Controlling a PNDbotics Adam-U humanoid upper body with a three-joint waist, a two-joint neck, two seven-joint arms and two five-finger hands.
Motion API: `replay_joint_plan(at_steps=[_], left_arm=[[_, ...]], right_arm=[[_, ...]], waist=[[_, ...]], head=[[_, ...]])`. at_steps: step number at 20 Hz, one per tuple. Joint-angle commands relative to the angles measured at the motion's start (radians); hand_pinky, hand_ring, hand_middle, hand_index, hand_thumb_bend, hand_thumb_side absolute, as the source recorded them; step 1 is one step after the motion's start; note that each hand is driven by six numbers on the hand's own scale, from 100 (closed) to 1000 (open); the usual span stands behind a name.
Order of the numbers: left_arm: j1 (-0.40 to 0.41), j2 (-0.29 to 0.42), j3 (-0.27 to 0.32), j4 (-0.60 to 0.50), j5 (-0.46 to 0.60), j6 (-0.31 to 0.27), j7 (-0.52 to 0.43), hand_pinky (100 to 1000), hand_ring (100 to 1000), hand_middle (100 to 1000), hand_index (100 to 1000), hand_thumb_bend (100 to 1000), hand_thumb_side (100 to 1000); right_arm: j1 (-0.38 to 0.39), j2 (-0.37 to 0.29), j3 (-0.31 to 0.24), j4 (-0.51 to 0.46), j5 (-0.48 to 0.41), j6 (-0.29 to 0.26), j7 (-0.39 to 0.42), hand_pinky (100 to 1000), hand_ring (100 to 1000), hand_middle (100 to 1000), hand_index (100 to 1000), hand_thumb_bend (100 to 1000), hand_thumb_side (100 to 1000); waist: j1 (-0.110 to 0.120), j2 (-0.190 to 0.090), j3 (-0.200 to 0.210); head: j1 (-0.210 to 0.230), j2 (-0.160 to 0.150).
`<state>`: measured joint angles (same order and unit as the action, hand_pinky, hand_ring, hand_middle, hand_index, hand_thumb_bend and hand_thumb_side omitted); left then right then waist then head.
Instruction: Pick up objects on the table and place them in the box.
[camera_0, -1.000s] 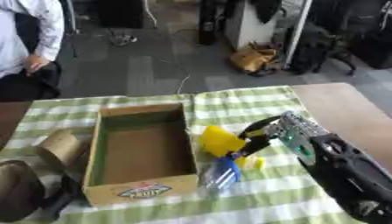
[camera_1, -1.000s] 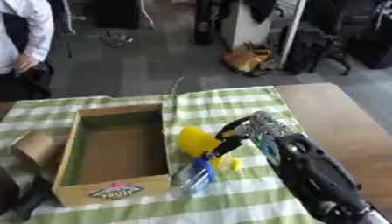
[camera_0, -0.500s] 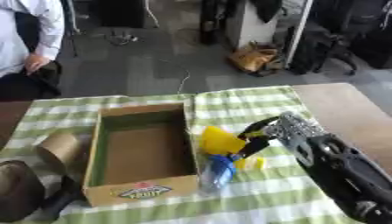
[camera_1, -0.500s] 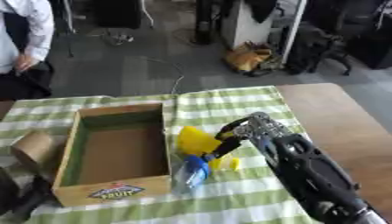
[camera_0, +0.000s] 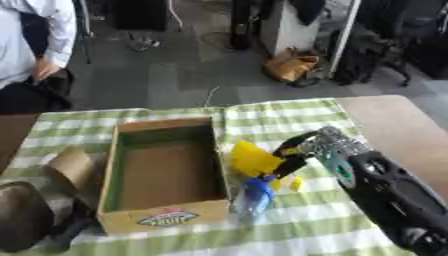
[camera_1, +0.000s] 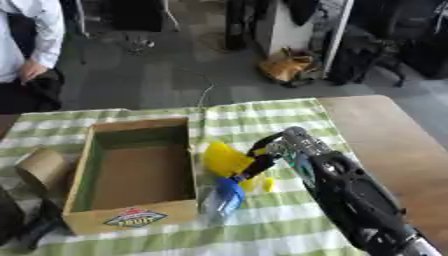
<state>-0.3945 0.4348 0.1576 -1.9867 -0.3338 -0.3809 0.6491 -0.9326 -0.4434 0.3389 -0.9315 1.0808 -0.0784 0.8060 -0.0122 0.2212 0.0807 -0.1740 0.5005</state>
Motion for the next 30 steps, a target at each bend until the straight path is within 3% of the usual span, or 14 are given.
replay_joint_plan(at_steps=[1, 7, 10, 11, 12, 20, 30], left_arm=[[-0.020, 0.015, 0.001, -0.013, 0.003, -0.003, 0.000, 861, 915, 844, 807, 100, 1000], [-0.018, 0.015, 0.003, -0.013, 0.003, -0.003, 0.003, 861, 915, 844, 806, 100, 1000], [-0.020, 0.018, 0.003, -0.013, 0.003, -0.003, 0.003, 861, 915, 844, 807, 100, 1000], [-0.020, 0.018, 0.003, -0.013, 0.003, -0.003, 0.002, 861, 915, 844, 807, 100, 1000], [-0.020, 0.019, 0.002, -0.013, 0.003, -0.003, 0.002, 861, 915, 844, 807, 100, 1000], [-0.022, 0.025, 0.000, -0.013, 0.004, -0.003, -0.001, 861, 915, 844, 808, 100, 1000], [-0.019, 0.025, -0.001, -0.013, 0.006, -0.004, -0.004, 858, 915, 845, 808, 100, 1000]], right_arm=[[-0.007, -0.009, -0.001, 0.020, 0.031, -0.002, -0.009, 783, 828, 807, 926, 373, 1000], [-0.014, -0.011, -0.005, 0.027, 0.058, -0.002, -0.030, 641, 692, 663, 812, 254, 1000], [-0.021, -0.015, -0.008, 0.023, 0.060, 0.001, -0.041, 562, 615, 532, 700, 168, 917], [-0.023, -0.017, -0.009, 0.020, 0.058, 0.003, -0.046, 562, 615, 532, 700, 168, 917], [-0.025, -0.019, -0.009, 0.017, 0.056, 0.004, -0.050, 546, 606, 500, 665, 108, 872], [-0.040, -0.040, 0.000, -0.041, 0.014, 0.036, -0.067, 482, 552, 378, 536, 100, 759], [-0.048, -0.053, 0.005, -0.083, -0.016, 0.074, -0.082, 414, 499, 301, 469, 100, 664]], waist=[[0.003, -0.010, 0.001], [0.003, -0.011, -0.001], [0.003, -0.014, -0.005], [0.003, -0.015, -0.006], [0.003, -0.017, -0.007], [-0.001, -0.029, -0.020], [0.001, -0.036, -0.030]], head=[[-0.003, -0.006], [-0.006, -0.008], [-0.004, -0.005], [-0.004, -0.006], [-0.004, -0.006], [-0.001, -0.004], [0.003, -0.002]])
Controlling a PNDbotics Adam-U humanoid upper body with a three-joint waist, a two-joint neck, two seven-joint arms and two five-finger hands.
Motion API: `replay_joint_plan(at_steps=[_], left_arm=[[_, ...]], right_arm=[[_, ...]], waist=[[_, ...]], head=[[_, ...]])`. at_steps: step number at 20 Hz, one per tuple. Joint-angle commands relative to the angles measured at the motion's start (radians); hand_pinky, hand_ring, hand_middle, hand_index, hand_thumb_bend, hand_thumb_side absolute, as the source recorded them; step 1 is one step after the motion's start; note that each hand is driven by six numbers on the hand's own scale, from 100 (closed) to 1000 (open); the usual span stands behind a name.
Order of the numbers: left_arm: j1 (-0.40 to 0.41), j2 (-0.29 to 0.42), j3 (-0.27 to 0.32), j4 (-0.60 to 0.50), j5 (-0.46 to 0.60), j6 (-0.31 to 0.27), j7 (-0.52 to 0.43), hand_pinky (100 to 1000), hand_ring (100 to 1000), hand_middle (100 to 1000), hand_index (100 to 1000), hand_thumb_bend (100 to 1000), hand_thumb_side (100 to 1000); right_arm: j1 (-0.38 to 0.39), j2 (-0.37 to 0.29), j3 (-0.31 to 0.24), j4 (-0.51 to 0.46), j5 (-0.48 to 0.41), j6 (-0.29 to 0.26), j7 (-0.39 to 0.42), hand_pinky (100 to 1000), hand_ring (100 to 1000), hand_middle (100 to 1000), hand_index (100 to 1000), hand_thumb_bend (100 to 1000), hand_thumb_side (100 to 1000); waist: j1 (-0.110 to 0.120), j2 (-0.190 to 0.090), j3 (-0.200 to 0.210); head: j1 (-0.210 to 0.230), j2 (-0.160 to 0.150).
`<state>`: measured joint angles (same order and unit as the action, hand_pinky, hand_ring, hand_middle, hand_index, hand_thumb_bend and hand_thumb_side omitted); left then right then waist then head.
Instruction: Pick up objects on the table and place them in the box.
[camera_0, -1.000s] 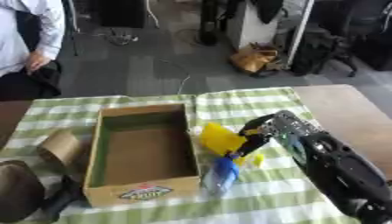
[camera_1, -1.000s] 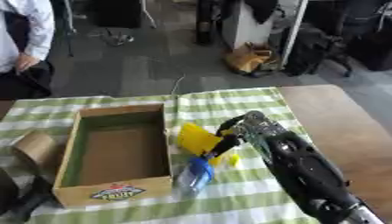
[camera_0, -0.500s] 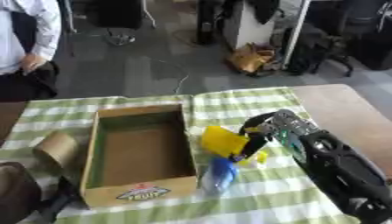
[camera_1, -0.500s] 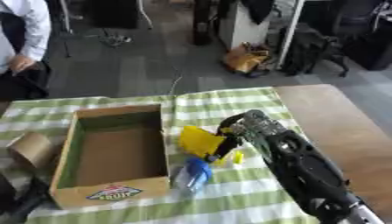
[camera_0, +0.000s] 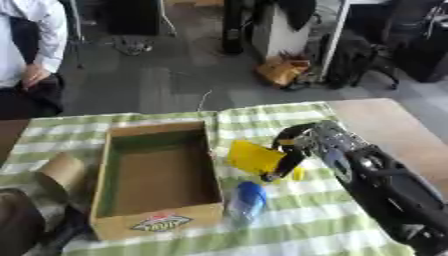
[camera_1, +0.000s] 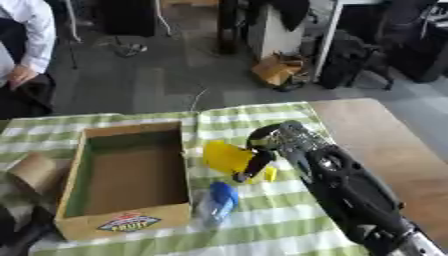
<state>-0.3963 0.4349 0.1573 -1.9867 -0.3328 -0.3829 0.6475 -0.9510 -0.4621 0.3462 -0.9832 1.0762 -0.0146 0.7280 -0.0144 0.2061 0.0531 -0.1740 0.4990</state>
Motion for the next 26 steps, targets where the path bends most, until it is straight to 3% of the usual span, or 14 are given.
replay_joint_plan(at_steps=[1, 17, 19, 20, 21, 26], left_arm=[[-0.016, 0.025, -0.001, -0.013, 0.005, -0.002, -0.003, 858, 915, 844, 808, 100, 1000], [-0.017, 0.035, -0.003, -0.013, 0.007, -0.003, -0.007, 858, 914, 844, 809, 100, 1000], [-0.017, 0.038, -0.004, -0.013, 0.006, -0.004, -0.009, 858, 914, 844, 809, 100, 1000], [-0.018, 0.039, -0.004, -0.013, 0.006, -0.005, -0.009, 858, 914, 844, 809, 100, 1000], [-0.019, 0.039, -0.004, -0.013, 0.006, -0.005, -0.009, 858, 914, 844, 809, 100, 1000], [-0.025, 0.039, -0.007, -0.013, 0.009, -0.007, -0.011, 858, 913, 844, 809, 100, 1000]], right_arm=[[-0.031, -0.036, -0.001, -0.035, -0.013, 0.012, -0.005, 415, 500, 302, 469, 100, 661], [-0.100, -0.077, 0.006, -0.174, -0.077, 0.032, 0.024, 403, 501, 295, 465, 100, 623], [-0.116, -0.082, 0.011, -0.202, -0.084, 0.032, 0.032, 405, 502, 296, 465, 100, 535], [-0.122, -0.084, 0.013, -0.213, -0.085, 0.033, 0.035, 405, 503, 296, 465, 100, 535], [-0.129, -0.083, 0.017, -0.224, -0.083, 0.034, 0.039, 406, 502, 296, 466, 100, 455], [-0.163, -0.062, 0.035, -0.257, -0.085, 0.061, 0.062, 408, 503, 296, 466, 100, 449]], waist=[[0.003, -0.022, -0.003], [-0.014, -0.040, -0.007], [-0.019, -0.043, -0.003], [-0.021, -0.044, -0.002], [-0.023, -0.044, 0.000], [-0.032, -0.044, 0.007]], head=[[0.002, 0.001], [0.023, 0.010], [0.031, 0.011], [0.034, 0.011], [0.038, 0.010], [0.035, 0.009]])
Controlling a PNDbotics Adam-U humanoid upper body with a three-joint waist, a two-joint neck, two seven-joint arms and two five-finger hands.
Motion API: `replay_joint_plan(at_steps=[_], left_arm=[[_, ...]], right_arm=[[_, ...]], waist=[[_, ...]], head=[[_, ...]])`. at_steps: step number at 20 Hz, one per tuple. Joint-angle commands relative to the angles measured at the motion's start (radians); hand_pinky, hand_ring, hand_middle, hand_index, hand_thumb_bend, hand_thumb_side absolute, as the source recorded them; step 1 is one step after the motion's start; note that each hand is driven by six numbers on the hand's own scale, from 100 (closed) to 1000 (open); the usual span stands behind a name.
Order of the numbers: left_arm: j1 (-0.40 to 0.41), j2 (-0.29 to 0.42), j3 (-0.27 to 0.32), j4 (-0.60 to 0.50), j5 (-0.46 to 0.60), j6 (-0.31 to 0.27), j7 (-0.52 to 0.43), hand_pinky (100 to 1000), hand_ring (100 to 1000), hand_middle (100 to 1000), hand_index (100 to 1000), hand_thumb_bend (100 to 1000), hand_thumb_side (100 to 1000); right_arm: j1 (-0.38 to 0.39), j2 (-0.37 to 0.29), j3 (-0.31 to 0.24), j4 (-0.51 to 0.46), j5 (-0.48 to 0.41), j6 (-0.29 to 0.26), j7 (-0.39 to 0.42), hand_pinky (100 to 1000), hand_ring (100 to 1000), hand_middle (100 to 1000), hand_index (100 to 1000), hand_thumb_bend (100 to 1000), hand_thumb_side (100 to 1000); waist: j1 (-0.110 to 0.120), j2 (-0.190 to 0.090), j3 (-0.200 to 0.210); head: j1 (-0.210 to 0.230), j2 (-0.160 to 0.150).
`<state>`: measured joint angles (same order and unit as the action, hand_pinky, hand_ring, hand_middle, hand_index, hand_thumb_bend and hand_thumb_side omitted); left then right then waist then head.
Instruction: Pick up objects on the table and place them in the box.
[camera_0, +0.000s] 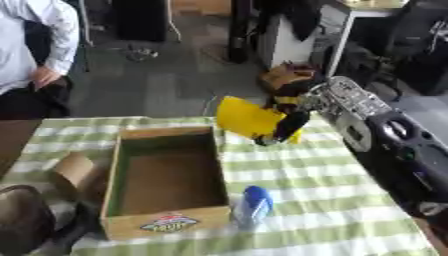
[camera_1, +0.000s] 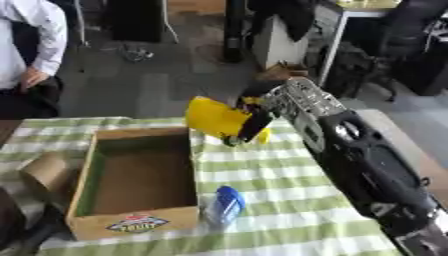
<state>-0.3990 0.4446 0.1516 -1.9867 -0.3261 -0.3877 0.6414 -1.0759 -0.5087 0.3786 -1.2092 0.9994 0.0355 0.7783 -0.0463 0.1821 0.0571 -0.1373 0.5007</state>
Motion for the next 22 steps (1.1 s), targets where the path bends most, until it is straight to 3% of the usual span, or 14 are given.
replay_joint_plan(at_steps=[1, 11, 17, 22], left_arm=[[-0.023, 0.029, -0.002, -0.013, 0.003, -0.002, -0.006, 858, 913, 844, 809, 100, 1000], [-0.047, 0.026, -0.008, -0.013, 0.010, -0.008, -0.012, 858, 913, 844, 808, 100, 1000], [-0.070, 0.025, -0.013, -0.013, 0.017, -0.013, -0.018, 858, 913, 843, 808, 100, 1000], [-0.087, 0.024, -0.015, -0.013, 0.020, -0.016, -0.020, 859, 913, 844, 808, 100, 1000]], right_arm=[[-0.045, -0.007, 0.007, -0.034, -0.006, 0.015, 0.016, 409, 502, 296, 466, 100, 448], [-0.117, 0.086, 0.017, 0.042, 0.046, 0.006, 0.019, 422, 504, 295, 467, 100, 465], [-0.158, 0.133, -0.036, 0.170, 0.037, -0.011, 0.033, 427, 500, 289, 461, 100, 510], [-0.160, 0.146, -0.063, 0.229, 0.026, -0.018, 0.011, 420, 497, 285, 458, 100, 535]], waist=[[-0.001, -0.020, 0.006], [-0.010, -0.005, 0.043], [-0.024, 0.014, 0.064], [-0.029, 0.035, 0.089]], head=[[-0.005, 0.007], [-0.039, 0.011], [-0.072, 0.037], [-0.093, 0.019]])
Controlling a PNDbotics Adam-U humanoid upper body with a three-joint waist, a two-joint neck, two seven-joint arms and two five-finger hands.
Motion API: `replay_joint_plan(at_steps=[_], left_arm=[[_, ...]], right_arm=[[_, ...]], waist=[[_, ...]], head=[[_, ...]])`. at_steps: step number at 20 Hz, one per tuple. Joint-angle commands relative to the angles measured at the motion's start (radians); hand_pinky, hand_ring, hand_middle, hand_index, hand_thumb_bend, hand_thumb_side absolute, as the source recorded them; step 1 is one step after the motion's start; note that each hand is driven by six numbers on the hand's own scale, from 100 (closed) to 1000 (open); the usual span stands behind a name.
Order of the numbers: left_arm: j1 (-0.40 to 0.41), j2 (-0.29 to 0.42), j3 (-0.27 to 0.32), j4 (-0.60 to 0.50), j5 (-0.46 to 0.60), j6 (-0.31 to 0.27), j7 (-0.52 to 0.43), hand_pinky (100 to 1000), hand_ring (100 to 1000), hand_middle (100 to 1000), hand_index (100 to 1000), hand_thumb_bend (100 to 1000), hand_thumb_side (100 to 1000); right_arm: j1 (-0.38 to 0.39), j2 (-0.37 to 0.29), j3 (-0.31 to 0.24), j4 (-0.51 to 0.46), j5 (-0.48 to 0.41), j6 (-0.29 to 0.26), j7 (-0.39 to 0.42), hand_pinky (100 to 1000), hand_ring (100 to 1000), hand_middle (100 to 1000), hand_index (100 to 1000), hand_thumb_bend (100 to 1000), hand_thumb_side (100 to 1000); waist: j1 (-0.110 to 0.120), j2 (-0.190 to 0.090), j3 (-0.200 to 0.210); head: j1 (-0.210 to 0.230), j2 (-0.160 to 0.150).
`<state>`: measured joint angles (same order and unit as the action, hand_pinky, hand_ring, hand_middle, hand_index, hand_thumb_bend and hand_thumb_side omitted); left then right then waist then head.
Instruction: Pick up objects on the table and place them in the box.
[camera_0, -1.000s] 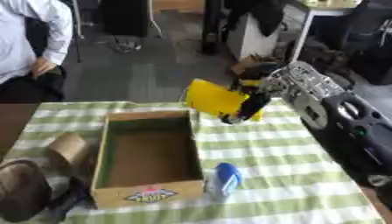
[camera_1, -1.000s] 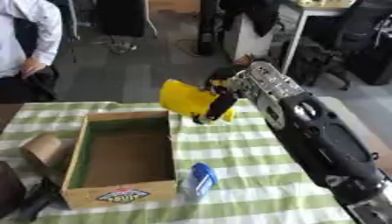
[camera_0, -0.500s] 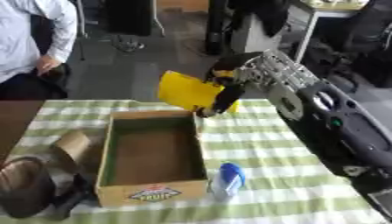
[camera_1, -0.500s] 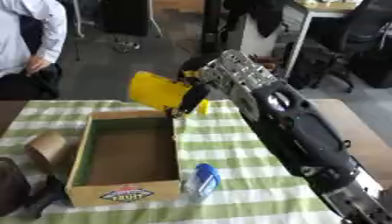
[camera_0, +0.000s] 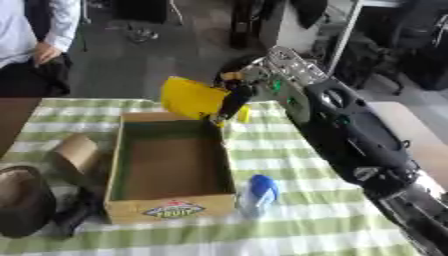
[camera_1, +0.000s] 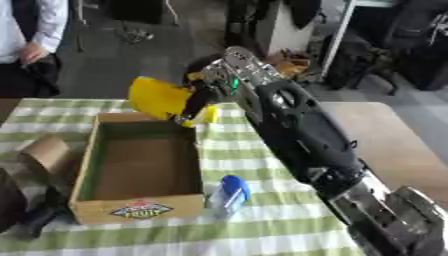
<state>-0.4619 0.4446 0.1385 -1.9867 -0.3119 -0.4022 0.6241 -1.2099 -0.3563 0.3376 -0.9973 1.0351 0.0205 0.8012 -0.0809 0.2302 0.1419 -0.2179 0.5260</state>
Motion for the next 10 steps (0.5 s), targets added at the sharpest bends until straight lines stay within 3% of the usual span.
replay_joint_plan(at_steps=[1, 10], left_arm=[[-0.027, 0.024, -0.003, -0.013, 0.006, -0.003, -0.003, 859, 913, 844, 808, 100, 1000], [-0.054, 0.018, -0.004, -0.013, 0.011, -0.009, -0.004, 858, 913, 843, 808, 100, 1000]], right_arm=[[-0.026, -0.004, -0.024, 0.025, -0.010, -0.005, -0.018, 418, 496, 283, 457, 100, 538], [-0.006, 0.026, -0.038, 0.104, 0.042, -0.027, -0.097, 426, 502, 285, 457, 100, 553]], waist=[[0.005, -0.009, 0.008], [0.003, 0.018, 0.049]], head=[[-0.016, -0.009], [-0.052, -0.039]])
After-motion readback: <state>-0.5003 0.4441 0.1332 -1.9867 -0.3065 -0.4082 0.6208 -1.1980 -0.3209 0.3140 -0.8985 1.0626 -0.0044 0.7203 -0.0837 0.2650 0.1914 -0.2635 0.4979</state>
